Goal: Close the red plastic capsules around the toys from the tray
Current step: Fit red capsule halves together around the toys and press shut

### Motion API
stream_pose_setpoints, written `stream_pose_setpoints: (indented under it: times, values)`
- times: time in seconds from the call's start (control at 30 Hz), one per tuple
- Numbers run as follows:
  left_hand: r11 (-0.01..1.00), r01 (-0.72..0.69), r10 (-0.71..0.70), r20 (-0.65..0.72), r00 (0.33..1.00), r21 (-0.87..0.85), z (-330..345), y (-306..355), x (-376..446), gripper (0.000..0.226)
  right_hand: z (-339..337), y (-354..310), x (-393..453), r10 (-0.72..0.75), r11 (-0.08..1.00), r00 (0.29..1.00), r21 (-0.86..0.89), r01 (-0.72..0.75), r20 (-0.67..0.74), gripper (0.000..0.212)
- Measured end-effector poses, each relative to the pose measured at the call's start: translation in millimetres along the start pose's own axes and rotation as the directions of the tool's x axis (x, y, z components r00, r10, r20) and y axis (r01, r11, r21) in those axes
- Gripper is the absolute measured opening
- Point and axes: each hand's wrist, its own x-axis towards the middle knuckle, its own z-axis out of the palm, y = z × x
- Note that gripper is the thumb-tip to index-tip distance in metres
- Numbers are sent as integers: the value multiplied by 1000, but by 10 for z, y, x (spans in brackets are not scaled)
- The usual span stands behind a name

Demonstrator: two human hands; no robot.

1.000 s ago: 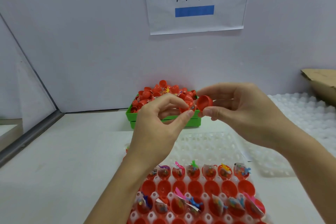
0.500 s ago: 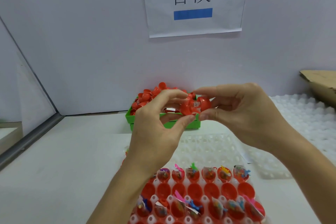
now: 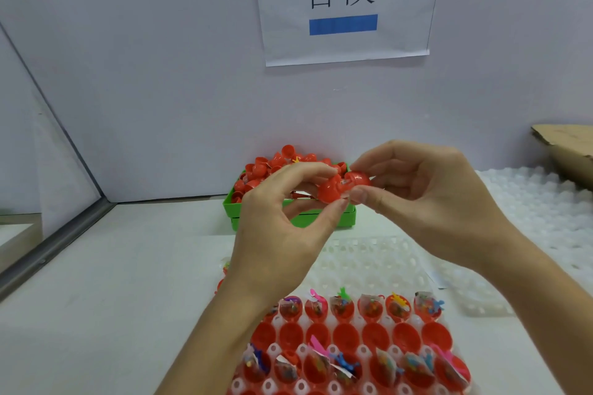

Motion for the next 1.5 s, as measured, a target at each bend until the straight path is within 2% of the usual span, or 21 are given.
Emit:
stream_pose_setpoints:
  times: [0.1,0.3,0.57,0.63,0.77,0.93,1.1,1.23,1.5]
  values:
    - [999,-2,2,5,1000,-32,5,3,-5,21,-10,11,2,8,1000,1000,-3,-8,8,18]
    - [998,-53,53,8,999,17,32,-6,-14,13,-20,-6,7,-2,1000,1000,9,2,9,22]
    - [965,-126,144,-60,988,229,72,-24,-31,15,7,-18,2,-16,1000,1000,21,15,23,23]
    - [975,-118,137,-91,986,189,75,-8,-33,20,10,-7,5,-6,1000,1000,2,6,2,26]
    - [999,-3,0,-76,997,-38,46,5,-22,34,19,-7,9,14,1000,999,-11,-14,-46,24]
    - [1000,23,-24,-63,998,-21,37,-9,-6,35,40,-16,5,22,1000,999,23,-22,-29,20]
    - [998,25,-28,-51,998,-59,26,16,5,29,28,-6,1,22,992,1000,128,-23,12,28]
    - [993,53,-57,-36,998,-103,35,28,-3,29,37,20,5,40,994,999,100,-40,1,26]
    - [996,38,-37,21,999,-84,14,31,-11,32,29,10,9,61,995,997,78,-58,-38,22]
